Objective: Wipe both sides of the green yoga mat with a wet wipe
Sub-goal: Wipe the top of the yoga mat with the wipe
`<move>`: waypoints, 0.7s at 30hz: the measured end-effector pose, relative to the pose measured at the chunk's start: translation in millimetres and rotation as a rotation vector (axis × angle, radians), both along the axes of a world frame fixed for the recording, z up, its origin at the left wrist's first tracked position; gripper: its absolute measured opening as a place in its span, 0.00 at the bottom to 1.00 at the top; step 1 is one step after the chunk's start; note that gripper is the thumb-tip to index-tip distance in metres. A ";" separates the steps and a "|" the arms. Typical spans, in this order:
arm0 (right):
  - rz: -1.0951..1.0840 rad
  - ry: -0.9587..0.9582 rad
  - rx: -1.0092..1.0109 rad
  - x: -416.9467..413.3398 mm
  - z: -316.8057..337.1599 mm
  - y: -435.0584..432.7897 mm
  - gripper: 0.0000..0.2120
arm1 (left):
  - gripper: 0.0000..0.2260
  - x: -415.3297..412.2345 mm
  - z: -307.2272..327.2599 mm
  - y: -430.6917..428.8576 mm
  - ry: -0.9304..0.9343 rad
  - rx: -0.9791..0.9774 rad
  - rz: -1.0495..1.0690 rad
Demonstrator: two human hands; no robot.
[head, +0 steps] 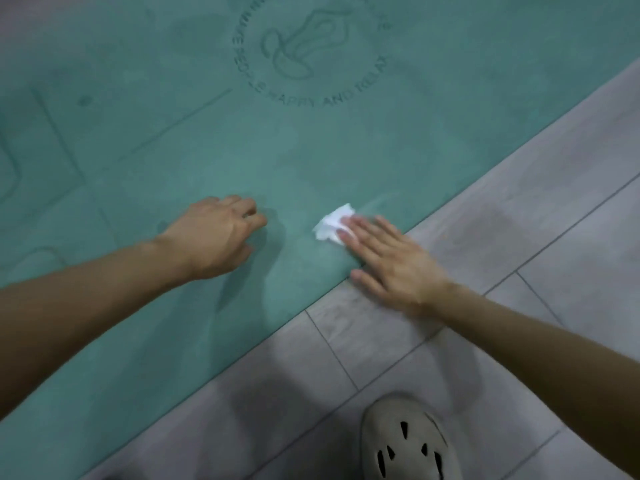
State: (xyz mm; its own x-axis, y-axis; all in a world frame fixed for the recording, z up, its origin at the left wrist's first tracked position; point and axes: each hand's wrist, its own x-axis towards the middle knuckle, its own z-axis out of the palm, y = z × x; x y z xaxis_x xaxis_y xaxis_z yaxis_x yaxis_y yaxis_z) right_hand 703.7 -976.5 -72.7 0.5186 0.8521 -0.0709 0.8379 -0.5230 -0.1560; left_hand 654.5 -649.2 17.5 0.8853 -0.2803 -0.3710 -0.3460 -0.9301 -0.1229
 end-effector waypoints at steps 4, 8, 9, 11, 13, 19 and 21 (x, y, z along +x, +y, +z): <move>-0.689 -0.011 -0.002 73.7 4.7 -42.8 0.38 | 0.23 12.5 -17.4 0.5 -0.062 -0.137 0.314; -0.392 0.124 0.169 -0.8 3.4 29.7 0.39 | 0.22 7.9 -30.3 6.4 -0.131 -0.189 0.535; -0.130 0.151 0.160 -28.6 0.9 48.2 0.38 | 0.23 4.0 -31.7 7.9 -0.146 -0.189 0.566; 0.296 0.106 0.060 -52.0 -0.9 67.6 0.36 | 0.25 -4.7 -32.9 11.0 -0.172 -0.172 0.607; 0.323 0.018 0.051 -15.4 -1.5 64.5 0.33 | 0.28 -13.8 -32.2 15.1 -0.188 -0.151 0.641; -0.722 0.015 0.073 88.2 4.3 29.9 0.36 | 0.29 -21.9 -25.2 27.3 -0.119 -0.139 0.777; -0.547 0.054 0.130 51.7 8.2 55.4 0.38 | 0.27 -18.6 -27.5 25.1 -0.037 -0.191 0.795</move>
